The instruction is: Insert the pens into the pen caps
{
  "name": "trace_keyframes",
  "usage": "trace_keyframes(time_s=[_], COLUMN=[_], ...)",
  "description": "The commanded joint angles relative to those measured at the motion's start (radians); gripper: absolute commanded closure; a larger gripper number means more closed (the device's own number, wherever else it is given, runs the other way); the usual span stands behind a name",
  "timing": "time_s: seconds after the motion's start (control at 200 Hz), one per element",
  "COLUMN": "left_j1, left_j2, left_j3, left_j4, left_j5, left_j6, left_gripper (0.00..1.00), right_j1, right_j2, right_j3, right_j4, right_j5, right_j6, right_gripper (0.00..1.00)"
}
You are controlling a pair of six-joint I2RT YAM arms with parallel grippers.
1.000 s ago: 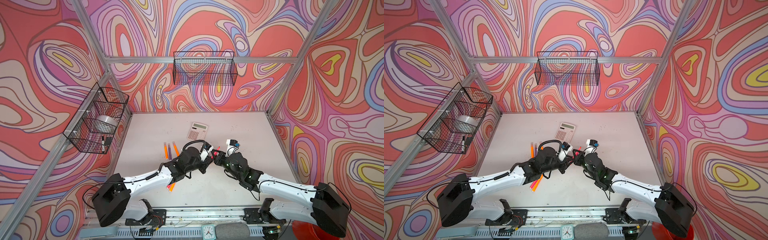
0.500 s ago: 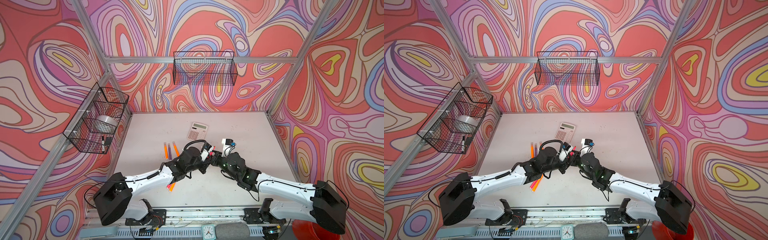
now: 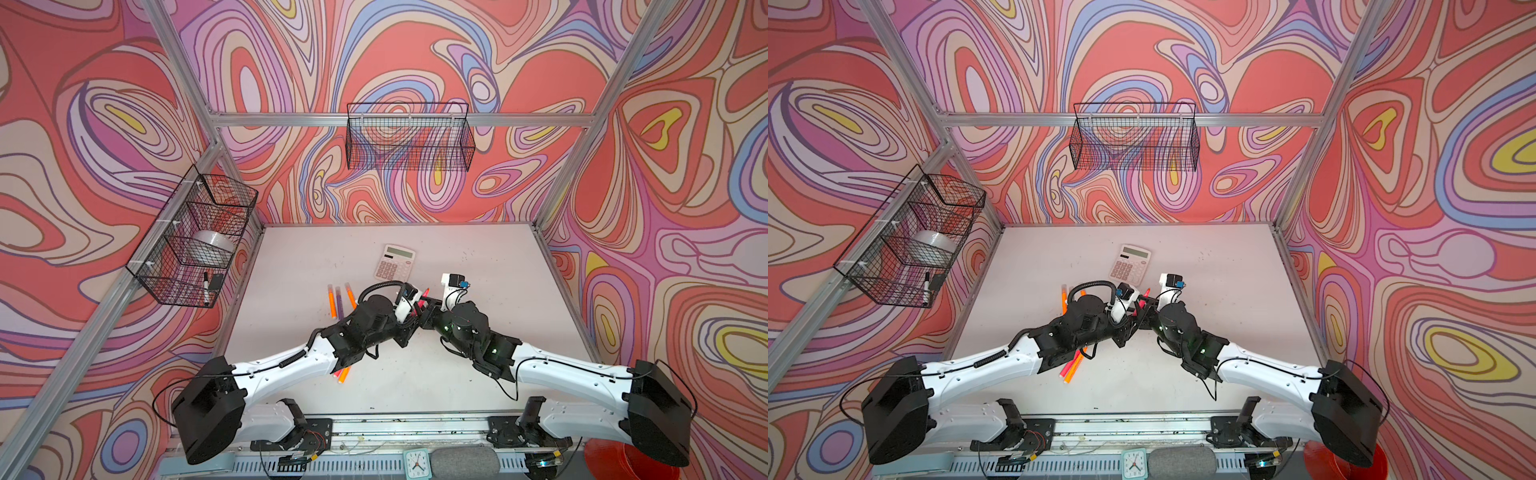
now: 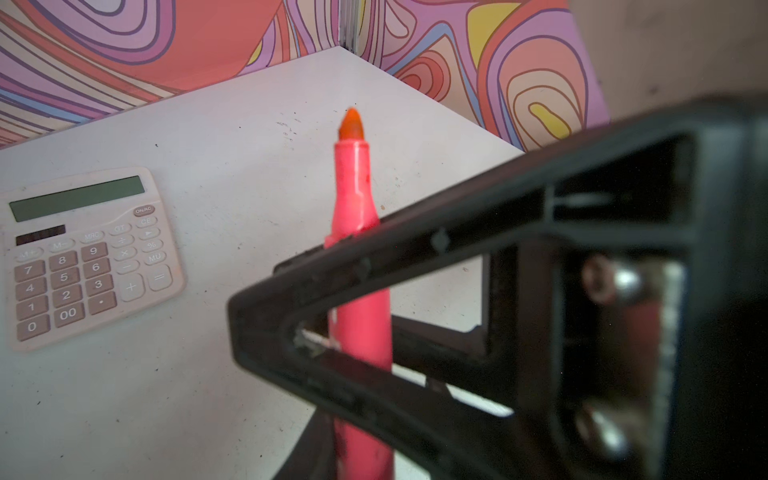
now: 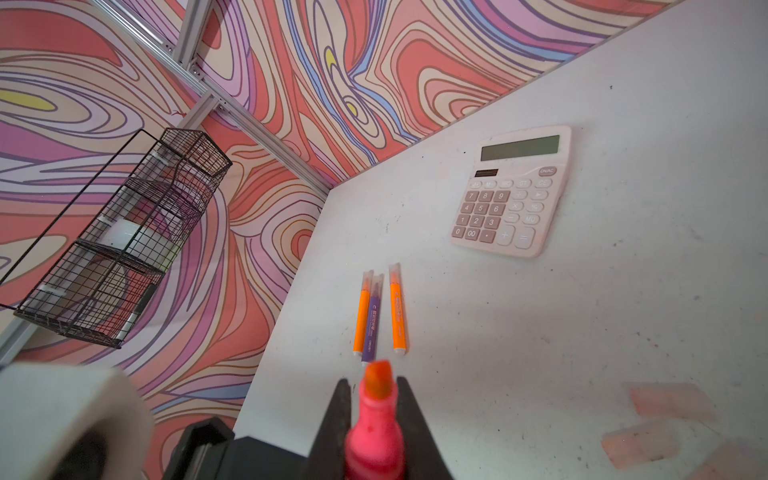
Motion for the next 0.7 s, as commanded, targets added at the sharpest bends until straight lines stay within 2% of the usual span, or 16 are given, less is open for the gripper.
trace_keyframes(time_s=[0.0,0.22,0.521,0.586,0.696], left_j1=[-0.010,-0.010,-0.010,-0.011,-0.010], left_j2=[-0.038,-0.039,-0.034,-0.033,-0.026], left_j3=[-0.003,-0.002,0.002,-0.002,-0.010], left_j4=[0.071,0.068,0.066,0.072,0.084], left_j5=[0.061,0.067,0.082,0.074,0.035], left_j6=[0.005,0.004,-0.002,-0.002,-0.022], left_gripper=[0.72,0.74,0.98,1.00,1.00], right_j1=[0.001,0.005,0.011,0.013,0.013], right_j2=[0.025,0.027,0.046,0.048,0.031], right_j3=[0.017,0.030,0.057,0.068,0.069], right_j4=[-0.038,-0.054,-0.063,-0.079,-0.107], right_j5=[0.006,0.017,-0.002,0.001,0.027], right_j6=[-0.039,-0.063,-0.098,-0.103,-0.095], right_gripper=[1.00,1.00,1.00,0.85,0.50])
